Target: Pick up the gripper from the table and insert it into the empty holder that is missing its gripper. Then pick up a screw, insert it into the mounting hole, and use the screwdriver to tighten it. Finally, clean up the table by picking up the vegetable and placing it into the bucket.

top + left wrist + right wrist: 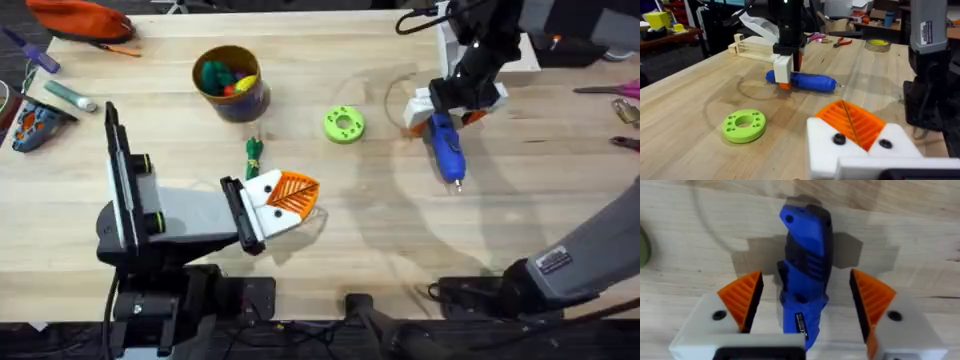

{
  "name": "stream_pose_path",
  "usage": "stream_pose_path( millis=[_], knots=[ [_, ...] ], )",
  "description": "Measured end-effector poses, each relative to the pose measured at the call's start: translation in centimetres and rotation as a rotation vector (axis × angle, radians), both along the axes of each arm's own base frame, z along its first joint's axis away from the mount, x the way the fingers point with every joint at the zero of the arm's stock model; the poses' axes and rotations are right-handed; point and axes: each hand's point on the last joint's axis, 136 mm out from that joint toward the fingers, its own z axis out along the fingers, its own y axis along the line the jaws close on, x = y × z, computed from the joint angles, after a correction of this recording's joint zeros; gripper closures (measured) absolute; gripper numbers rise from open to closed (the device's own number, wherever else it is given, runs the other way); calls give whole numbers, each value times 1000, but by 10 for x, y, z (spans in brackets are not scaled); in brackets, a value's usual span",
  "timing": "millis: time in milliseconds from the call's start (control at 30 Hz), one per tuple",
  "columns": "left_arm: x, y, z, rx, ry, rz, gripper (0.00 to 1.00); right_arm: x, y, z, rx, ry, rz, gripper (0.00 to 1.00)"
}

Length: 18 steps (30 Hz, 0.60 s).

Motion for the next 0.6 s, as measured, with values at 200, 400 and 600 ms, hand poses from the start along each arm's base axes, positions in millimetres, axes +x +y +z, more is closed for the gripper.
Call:
stream_pose_path(
  millis=[200, 400, 600],
  knots=[
    [0, 0, 0, 0, 0, 0, 989, 1, 2, -1, 17, -1, -3, 9],
    [0, 0, 0, 0, 0, 0, 989, -3, 3, -14, 20, 41, -4, 10],
    [0, 0, 0, 0, 0, 0, 989, -3, 4, -16, 28, 46, -6, 10]
  ],
)
